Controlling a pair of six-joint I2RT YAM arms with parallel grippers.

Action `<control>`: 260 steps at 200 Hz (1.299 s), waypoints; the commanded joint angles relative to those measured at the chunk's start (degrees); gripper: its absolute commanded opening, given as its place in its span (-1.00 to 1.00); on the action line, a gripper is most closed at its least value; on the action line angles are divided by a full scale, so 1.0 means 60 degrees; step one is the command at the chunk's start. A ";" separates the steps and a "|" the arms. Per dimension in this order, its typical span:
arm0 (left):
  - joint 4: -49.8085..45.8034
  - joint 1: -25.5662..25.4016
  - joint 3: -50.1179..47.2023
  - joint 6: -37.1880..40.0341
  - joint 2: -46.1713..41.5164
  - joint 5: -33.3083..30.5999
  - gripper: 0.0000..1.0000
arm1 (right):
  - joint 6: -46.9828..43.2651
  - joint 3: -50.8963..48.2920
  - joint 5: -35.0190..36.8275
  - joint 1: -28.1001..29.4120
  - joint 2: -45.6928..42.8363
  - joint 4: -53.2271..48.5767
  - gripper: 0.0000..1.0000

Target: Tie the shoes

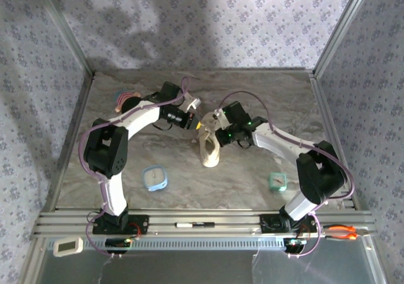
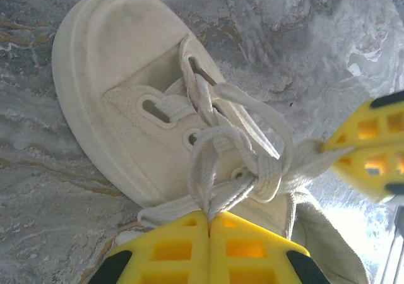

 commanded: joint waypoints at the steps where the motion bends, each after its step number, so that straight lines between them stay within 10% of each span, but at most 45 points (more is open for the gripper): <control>1: -0.0305 -0.0028 -0.0027 0.0282 -0.0512 -0.0320 -1.00 | -0.0293 -0.0036 -0.0230 -0.0260 -0.0312 -0.0338 -1.00; 125: 0.0745 -0.0102 -0.1744 0.0084 -0.0997 -0.0855 -1.00 | -0.0690 0.0059 -0.1493 -0.1060 0.1171 -0.0275 -1.00; 182: 0.2327 0.0554 -0.2175 -0.1137 -0.1509 0.0271 0.18 | -0.0880 0.0288 -0.1480 -0.0978 0.1271 -0.0368 -1.00; 260: 0.3540 0.0393 -0.2198 -0.2556 -0.0846 0.1210 0.26 | -0.0925 0.0316 -0.1465 -0.0972 0.1360 -0.0361 -1.00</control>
